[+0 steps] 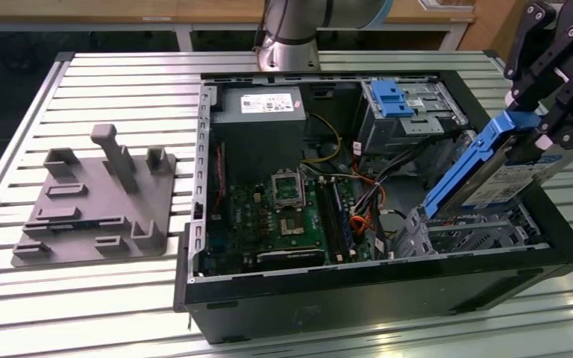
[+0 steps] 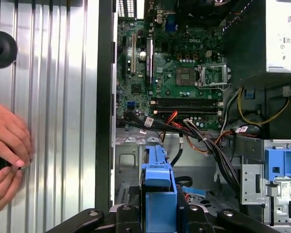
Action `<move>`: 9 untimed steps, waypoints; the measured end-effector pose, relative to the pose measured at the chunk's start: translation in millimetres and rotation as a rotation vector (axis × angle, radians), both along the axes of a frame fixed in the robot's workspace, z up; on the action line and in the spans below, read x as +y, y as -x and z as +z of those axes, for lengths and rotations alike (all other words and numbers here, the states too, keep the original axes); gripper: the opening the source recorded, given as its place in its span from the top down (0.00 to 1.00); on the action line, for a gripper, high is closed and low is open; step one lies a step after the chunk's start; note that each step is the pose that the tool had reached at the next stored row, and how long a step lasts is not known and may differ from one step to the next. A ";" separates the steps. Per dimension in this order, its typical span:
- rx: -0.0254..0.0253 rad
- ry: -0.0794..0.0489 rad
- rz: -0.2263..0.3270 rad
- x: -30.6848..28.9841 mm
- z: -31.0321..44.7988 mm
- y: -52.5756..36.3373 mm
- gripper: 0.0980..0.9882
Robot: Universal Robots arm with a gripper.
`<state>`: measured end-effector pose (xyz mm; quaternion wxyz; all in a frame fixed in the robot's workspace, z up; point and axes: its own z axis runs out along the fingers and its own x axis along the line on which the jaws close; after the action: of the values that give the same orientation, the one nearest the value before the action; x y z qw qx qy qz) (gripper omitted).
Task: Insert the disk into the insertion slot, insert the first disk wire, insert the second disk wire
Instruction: 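Insert the disk into the insertion slot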
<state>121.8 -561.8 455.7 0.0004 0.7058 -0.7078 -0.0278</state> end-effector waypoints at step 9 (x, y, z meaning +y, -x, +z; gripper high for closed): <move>0.0000 0.000 0.002 0.0 -5.6 0.0 0.70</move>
<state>121.8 -561.9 450.0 0.0003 0.7066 -0.7070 -0.0278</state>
